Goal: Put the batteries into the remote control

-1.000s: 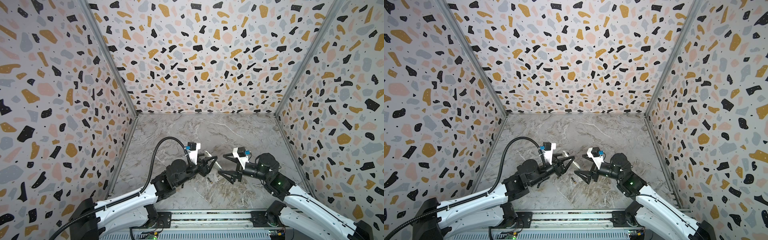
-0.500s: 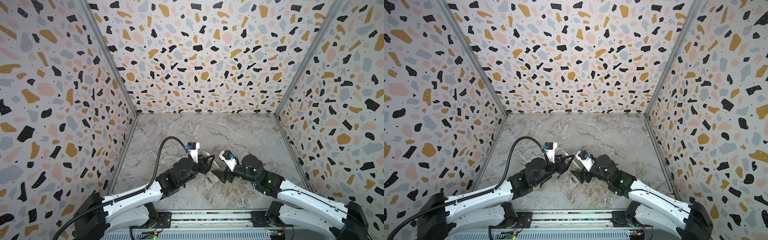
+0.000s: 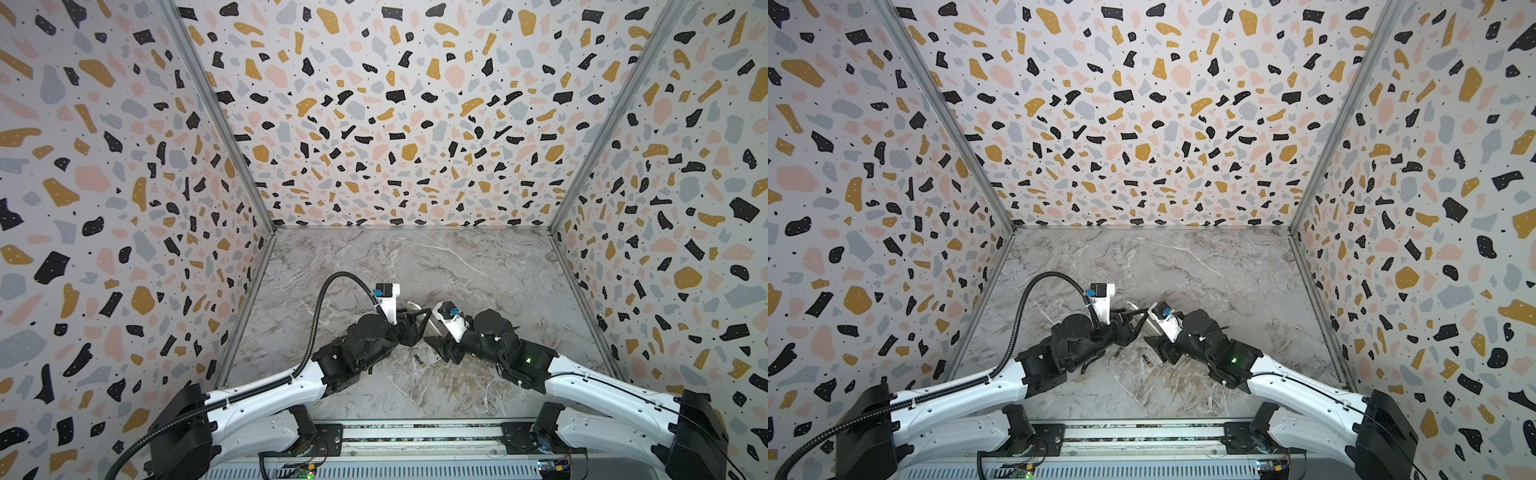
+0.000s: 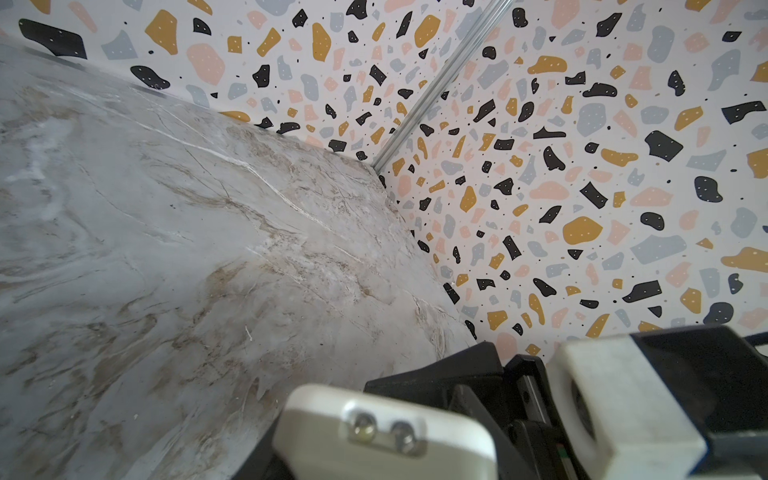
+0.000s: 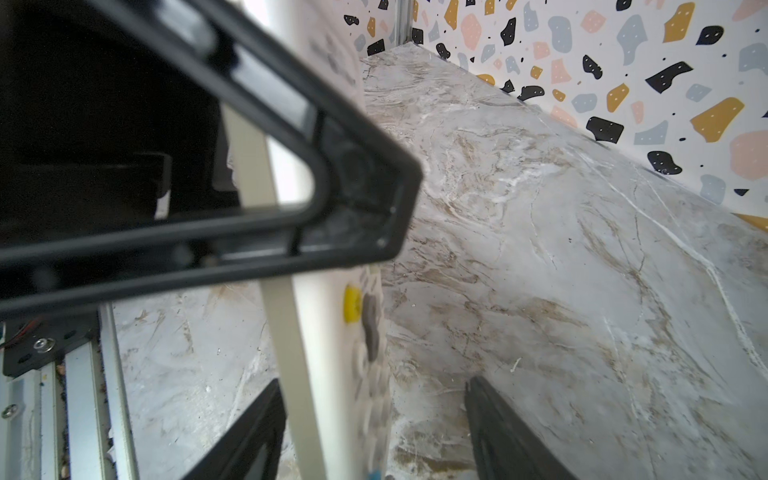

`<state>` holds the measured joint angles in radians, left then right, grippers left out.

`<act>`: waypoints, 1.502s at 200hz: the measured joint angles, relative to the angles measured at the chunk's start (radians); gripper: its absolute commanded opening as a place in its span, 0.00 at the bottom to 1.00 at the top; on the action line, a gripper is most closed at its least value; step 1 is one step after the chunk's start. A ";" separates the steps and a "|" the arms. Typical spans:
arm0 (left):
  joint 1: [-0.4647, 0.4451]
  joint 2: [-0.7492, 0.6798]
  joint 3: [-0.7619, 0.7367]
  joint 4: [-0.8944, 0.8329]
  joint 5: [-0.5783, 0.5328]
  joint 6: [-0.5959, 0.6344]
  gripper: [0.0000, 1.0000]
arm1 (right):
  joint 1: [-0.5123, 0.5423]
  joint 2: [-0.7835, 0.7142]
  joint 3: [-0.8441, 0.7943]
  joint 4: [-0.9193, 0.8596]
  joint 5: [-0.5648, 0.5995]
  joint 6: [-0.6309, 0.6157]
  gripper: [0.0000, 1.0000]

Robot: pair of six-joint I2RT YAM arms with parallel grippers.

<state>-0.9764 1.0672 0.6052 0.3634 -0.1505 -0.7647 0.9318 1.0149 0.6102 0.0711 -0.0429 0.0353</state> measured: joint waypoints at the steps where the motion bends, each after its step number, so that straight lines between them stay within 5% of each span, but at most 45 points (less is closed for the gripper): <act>1: 0.000 0.000 0.000 0.000 0.001 0.000 0.00 | 0.000 0.000 0.000 0.000 0.002 0.000 0.60; 85: 0.005 0.014 0.000 0.019 0.011 -0.025 0.01 | 0.011 0.003 0.000 0.011 -0.002 -0.034 0.24; 129: 0.006 0.016 0.000 0.019 0.014 -0.032 0.31 | 0.011 0.003 0.000 0.009 0.002 -0.045 0.07; 151: 0.007 0.016 0.006 0.008 0.019 -0.029 0.51 | 0.012 0.000 0.000 0.006 0.002 -0.045 0.06; 185: 0.006 -0.003 0.034 -0.031 0.038 0.015 0.63 | 0.002 -0.028 -0.001 0.006 -0.011 -0.035 0.05; 222: 0.006 -0.059 0.051 -0.071 0.079 0.095 0.92 | -0.085 -0.063 -0.013 0.010 -0.121 -0.003 0.04; 300: 0.006 -0.182 0.065 -0.104 0.224 0.283 1.00 | -0.178 -0.183 -0.048 0.077 -0.529 0.040 0.04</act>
<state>-0.9699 0.8856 0.6704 0.2596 0.0734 -0.4816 0.7540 0.8322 0.5617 0.1486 -0.5724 0.0750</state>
